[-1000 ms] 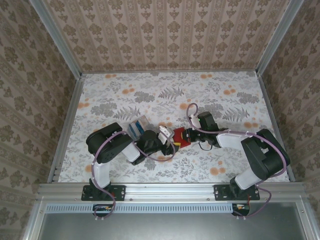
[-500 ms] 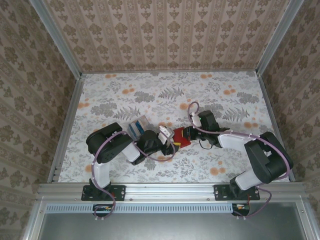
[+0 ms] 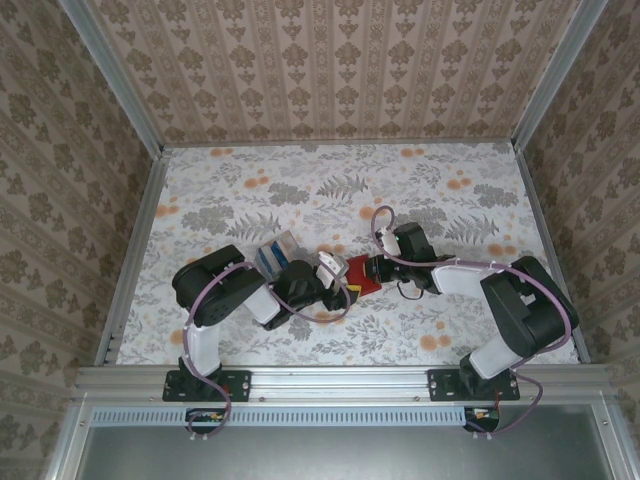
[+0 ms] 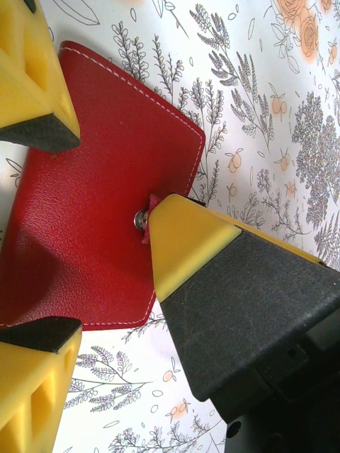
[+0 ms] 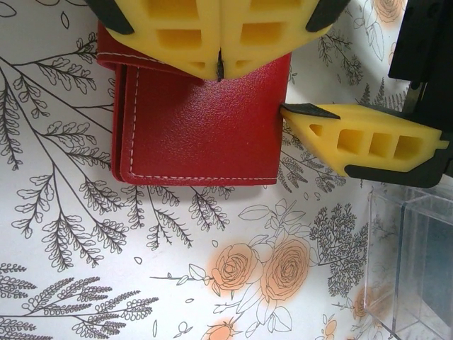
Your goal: Put the credit cards into the card holder
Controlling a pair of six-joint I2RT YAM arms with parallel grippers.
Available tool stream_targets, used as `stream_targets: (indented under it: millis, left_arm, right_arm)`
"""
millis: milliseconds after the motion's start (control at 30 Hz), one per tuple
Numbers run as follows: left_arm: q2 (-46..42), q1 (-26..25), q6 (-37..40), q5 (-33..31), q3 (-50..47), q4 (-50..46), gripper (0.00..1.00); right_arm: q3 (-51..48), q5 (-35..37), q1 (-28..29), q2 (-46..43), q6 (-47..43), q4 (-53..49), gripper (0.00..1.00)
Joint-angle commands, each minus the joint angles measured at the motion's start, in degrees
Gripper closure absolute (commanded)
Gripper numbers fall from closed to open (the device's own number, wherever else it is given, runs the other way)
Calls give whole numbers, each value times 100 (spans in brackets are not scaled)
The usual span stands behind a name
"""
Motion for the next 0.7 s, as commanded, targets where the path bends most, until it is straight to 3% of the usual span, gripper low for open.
stream_targets:
  millis: [0, 233, 400, 667]
  left_arm:
    - [62, 40, -164, 155, 28, 33, 33]
    - [78, 47, -205, 102, 5, 23, 33]
    - [121, 56, -289, 29, 35, 9, 33]
    - [150, 81, -358, -107, -20, 14, 33]
  right_arm:
    - [82, 39, 37, 91, -177, -43, 100]
    - [-100, 93, 128, 15, -219, -28, 100]
    - [-184, 719, 454, 78, -274, -162, 100]
    - [-1166, 1558, 670, 132, 442, 1113, 100]
